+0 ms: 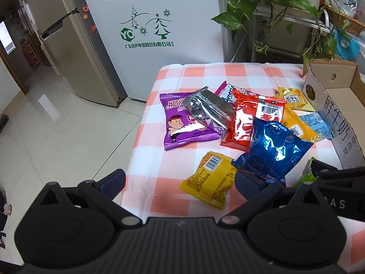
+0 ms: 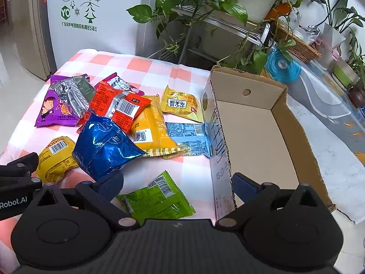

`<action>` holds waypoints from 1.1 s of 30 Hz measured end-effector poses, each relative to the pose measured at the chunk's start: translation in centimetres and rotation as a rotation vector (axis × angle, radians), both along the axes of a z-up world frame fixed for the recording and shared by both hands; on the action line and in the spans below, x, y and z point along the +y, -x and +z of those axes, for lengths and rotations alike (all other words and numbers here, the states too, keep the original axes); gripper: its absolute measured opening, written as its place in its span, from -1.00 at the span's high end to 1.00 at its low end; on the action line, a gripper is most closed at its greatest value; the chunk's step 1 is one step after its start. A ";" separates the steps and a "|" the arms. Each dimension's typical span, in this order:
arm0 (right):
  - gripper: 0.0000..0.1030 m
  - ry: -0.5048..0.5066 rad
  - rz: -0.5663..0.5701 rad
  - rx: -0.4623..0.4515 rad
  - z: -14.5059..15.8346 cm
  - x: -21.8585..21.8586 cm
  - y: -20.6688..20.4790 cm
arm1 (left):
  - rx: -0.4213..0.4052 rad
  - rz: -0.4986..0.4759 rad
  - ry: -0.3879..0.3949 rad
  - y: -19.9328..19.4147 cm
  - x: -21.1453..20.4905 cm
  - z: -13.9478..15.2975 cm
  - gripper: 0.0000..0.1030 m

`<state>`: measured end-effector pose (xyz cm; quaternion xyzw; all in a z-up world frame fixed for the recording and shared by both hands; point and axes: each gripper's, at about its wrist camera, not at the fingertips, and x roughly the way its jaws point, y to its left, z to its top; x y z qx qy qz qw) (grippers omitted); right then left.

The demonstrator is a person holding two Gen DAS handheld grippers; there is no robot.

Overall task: Organize snacks
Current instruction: 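Move the right tool toward the blue foil snack bag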

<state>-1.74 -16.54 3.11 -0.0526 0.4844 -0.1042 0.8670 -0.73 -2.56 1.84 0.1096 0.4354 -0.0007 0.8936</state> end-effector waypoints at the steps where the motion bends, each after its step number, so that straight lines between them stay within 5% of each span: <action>1: -1.00 0.000 -0.001 0.000 0.0 0.0 0.0 | 0.001 0.002 0.001 0.0 0.0 0.0 -0.96; 33: -1.00 -0.004 0.044 -0.020 -0.7 0.3 -0.2 | 0.014 -0.006 0.027 -0.1 0.3 -0.8 -0.93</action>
